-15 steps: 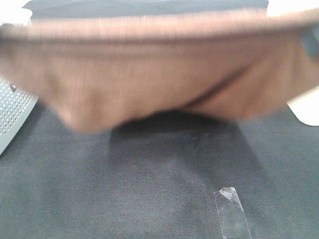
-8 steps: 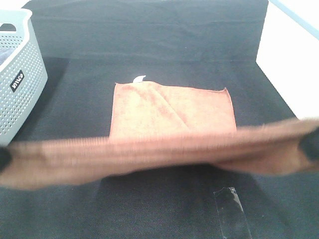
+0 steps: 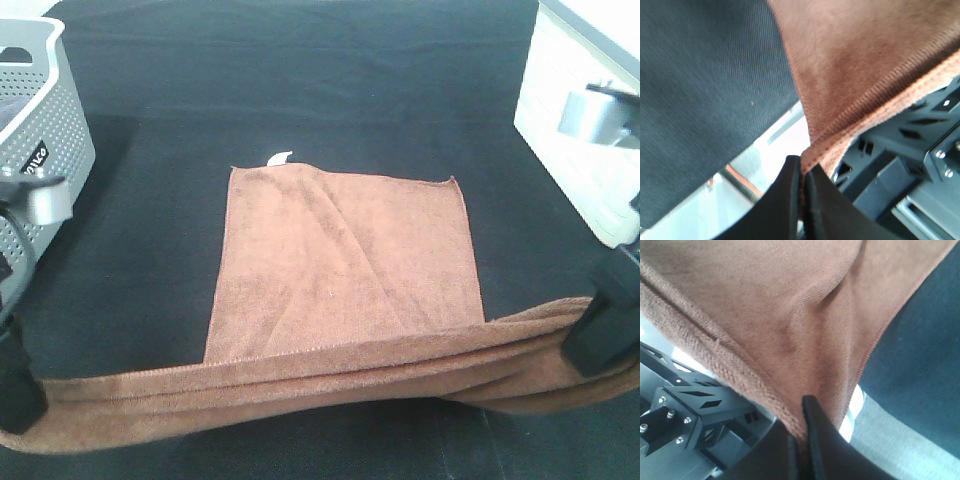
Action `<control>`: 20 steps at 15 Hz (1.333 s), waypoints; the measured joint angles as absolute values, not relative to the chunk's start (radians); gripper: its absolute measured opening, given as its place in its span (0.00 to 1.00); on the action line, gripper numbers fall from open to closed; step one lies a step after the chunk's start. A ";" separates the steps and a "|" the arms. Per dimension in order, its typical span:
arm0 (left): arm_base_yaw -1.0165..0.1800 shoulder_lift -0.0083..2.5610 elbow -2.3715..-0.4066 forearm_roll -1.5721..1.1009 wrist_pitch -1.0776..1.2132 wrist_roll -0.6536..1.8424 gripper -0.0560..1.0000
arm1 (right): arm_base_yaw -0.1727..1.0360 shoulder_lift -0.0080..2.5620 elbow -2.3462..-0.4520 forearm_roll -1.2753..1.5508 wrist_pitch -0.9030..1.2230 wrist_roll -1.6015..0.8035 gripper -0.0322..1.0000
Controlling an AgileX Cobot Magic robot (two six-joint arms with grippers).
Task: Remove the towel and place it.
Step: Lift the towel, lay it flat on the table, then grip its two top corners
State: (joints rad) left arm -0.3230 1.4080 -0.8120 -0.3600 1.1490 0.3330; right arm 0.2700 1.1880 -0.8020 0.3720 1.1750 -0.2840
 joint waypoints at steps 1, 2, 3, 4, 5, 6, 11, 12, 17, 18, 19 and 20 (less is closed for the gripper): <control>-0.331 1.421 -0.812 -0.365 1.150 0.333 0.05 | 0.270 1.197 -0.802 0.368 1.185 -0.272 0.03; -0.359 1.432 -0.812 -0.365 1.151 0.333 0.05 | 0.269 1.198 -0.800 0.358 1.192 -0.260 0.03; -0.397 1.444 -0.803 -0.356 1.152 0.332 0.05 | 0.268 1.196 -0.786 0.355 1.194 -0.243 0.03; -0.443 1.456 -0.787 -0.348 1.152 0.330 0.05 | 0.266 1.196 -0.758 0.356 1.196 -0.238 0.03; -0.478 1.465 -0.774 -0.340 1.152 0.325 0.05 | 0.262 1.196 -0.717 0.368 1.198 -0.231 0.03; -0.505 1.471 -0.769 -0.334 1.155 0.320 0.05 | 0.261 1.196 -0.669 0.379 1.199 -0.225 0.03; -0.569 1.492 -0.730 -0.368 1.162 0.294 0.05 | 0.259 1.195 -0.553 0.394 1.199 -0.222 0.03; -0.584 1.502 -0.709 -0.376 1.162 0.292 0.05 | 0.259 1.195 -0.552 0.401 1.199 -0.222 0.03; -0.588 1.506 -0.701 -0.361 1.150 0.245 0.05 | 0.259 1.195 -0.549 0.418 1.199 -0.221 0.03; -0.588 1.506 -0.701 -0.355 1.146 0.239 0.05 | 0.259 1.195 -0.549 0.420 1.199 -0.221 0.03; -0.588 1.506 -0.702 -0.353 1.146 0.238 0.05 | 0.259 1.200 -0.549 0.420 1.198 -0.221 0.03; -0.588 1.520 -0.706 -0.352 1.146 0.235 0.05 | 0.259 1.220 -0.549 0.420 1.198 -0.221 0.03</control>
